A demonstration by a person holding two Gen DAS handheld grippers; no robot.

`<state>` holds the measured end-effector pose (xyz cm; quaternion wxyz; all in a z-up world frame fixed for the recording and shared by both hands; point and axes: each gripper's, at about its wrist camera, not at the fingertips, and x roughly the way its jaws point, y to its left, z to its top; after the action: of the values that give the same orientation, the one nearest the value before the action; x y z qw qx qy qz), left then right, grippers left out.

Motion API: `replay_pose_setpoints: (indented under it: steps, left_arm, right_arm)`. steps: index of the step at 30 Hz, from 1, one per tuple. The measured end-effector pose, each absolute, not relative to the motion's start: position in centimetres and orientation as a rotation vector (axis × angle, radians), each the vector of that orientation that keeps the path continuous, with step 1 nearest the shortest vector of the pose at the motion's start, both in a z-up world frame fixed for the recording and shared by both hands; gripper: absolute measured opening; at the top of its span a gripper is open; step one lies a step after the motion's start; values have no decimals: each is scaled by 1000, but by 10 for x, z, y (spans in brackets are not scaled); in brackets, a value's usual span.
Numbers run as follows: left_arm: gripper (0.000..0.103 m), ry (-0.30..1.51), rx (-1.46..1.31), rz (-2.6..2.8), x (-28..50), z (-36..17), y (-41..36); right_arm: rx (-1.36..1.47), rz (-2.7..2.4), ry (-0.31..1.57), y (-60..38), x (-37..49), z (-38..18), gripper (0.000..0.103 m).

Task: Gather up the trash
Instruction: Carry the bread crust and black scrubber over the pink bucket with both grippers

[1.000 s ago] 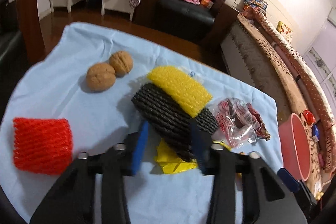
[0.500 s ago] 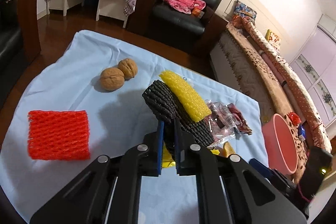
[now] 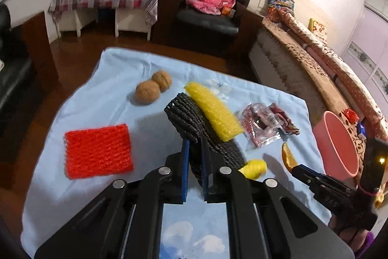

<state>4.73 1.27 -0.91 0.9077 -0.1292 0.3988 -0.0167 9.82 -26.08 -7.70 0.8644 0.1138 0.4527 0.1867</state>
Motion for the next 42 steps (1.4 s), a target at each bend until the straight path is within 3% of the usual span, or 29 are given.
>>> replay_pose_setpoints:
  steps: [9,13,29,42]
  left_arm:
    - [8,771,-236,-80,47,15,-14]
    - [8,707,-36,11,45,23,-41]
    - [8,696,-117,-166,36,42,-73]
    - [8,656,-125,-418,68,63,-181]
  right_arm:
    - [305,357,856,-305,84,-47,14]
    - [330,328,837,-326,81,-42,14]
    - [395,279,754,-372,60,-27,14]
    - [407,92,679,-467,58,-10,14]
